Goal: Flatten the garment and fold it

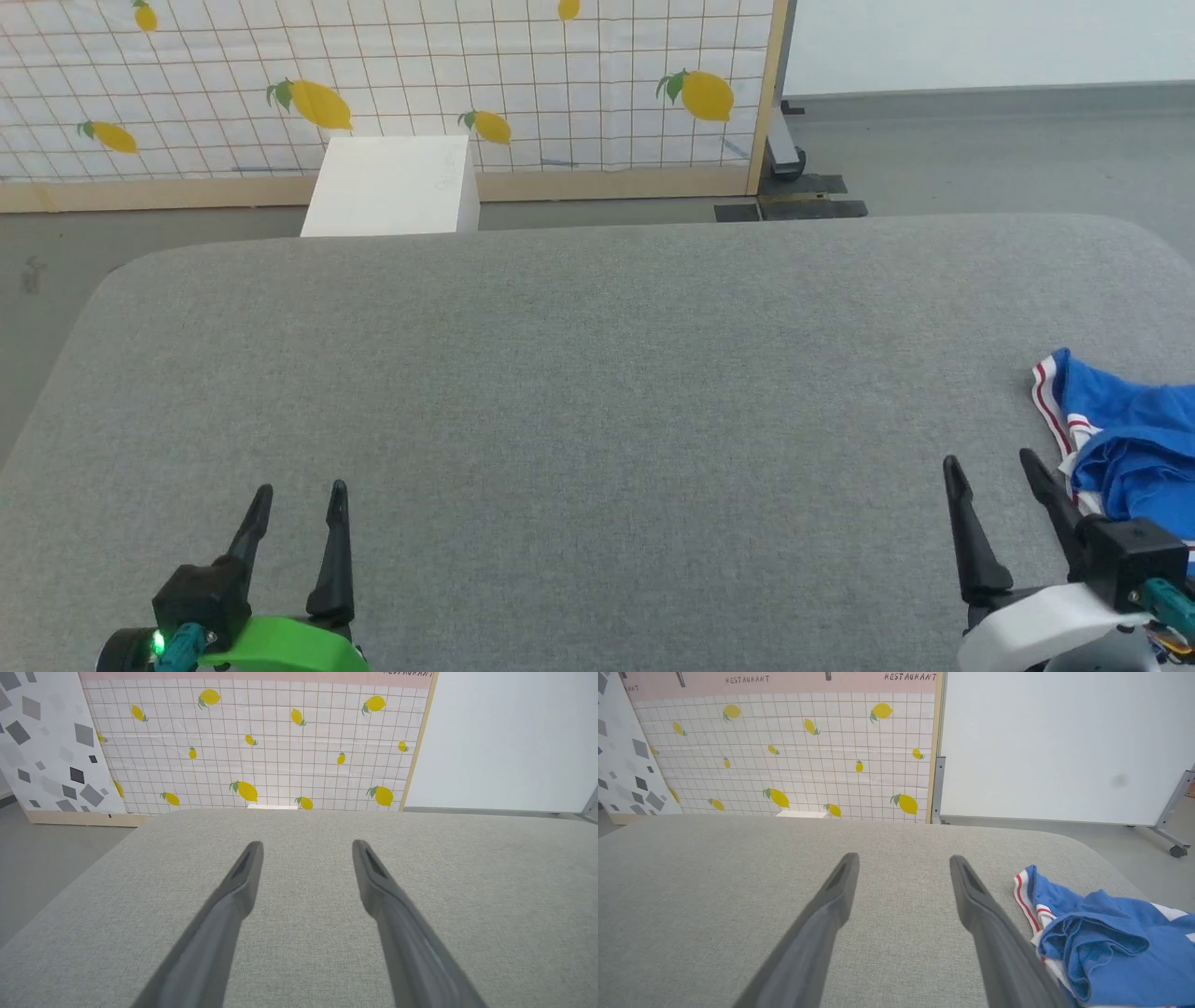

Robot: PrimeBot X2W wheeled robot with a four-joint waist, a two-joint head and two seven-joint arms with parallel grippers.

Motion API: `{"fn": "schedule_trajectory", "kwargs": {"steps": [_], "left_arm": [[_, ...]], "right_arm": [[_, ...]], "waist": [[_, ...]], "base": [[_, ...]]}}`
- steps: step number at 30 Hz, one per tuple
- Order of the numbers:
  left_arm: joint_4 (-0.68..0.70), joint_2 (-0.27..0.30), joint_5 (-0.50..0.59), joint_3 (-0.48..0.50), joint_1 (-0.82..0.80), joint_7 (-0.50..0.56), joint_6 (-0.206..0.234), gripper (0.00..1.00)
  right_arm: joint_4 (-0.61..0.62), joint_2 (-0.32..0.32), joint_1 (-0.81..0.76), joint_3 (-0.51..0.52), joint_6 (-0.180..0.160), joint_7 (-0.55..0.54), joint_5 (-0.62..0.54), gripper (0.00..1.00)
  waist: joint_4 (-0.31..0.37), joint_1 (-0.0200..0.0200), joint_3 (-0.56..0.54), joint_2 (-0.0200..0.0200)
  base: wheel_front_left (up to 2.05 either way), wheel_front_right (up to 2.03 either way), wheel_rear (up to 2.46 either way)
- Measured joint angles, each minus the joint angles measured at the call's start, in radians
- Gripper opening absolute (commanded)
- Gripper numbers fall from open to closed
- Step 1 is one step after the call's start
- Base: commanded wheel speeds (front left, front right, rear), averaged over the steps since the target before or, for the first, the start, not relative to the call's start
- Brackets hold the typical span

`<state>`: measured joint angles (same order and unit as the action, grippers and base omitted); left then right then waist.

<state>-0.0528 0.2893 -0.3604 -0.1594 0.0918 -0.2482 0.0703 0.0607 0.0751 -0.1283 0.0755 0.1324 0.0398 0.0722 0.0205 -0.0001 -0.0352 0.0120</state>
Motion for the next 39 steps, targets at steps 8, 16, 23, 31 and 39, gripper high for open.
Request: {"fn": "schedule_trajectory", "kwargs": {"steps": [8,16,23,31,39], "left_arm": [[-0.014,-0.001,-0.001,-0.016,0.0,0.0,-0.008,1.0],[-0.019,-0.001,-0.002,-0.022,0.0,0.0,-0.008,1.0],[-0.02,-0.001,-0.004,-0.025,0.0,0.0,-0.008,0.0],[-0.019,-0.002,-0.002,-0.025,0.0,0.0,-0.008,0.0],[-0.018,-0.012,0.016,-0.016,-0.001,0.015,-0.008,0.0]], "right_arm": [[0.006,-0.013,-0.015,-0.013,0.0,0.0,0.0,1.0],[0.006,-0.016,-0.015,-0.025,0.0,0.0,0.0,1.0],[0.005,-0.017,-0.015,-0.028,0.0,0.0,-0.001,0.0],[0.005,-0.017,-0.015,-0.027,0.0,0.0,-0.001,0.0],[0.003,-0.017,-0.014,-0.029,0.0,0.0,-0.002,0.0]], "waist": [[0.002,0.0,0.0,0.0],[0.005,0.0,0.001,0.0],[0.004,0.0,0.004,0.0],[0.004,0.0,0.005,0.0],[0.002,0.0001,0.007,0.0]], "base": [[0.0,0.0,0.0],[0.0,0.0,0.0],[0.0,0.0,0.0],[0.0,0.0,0.0],[0.0,0.0,0.0]]}}
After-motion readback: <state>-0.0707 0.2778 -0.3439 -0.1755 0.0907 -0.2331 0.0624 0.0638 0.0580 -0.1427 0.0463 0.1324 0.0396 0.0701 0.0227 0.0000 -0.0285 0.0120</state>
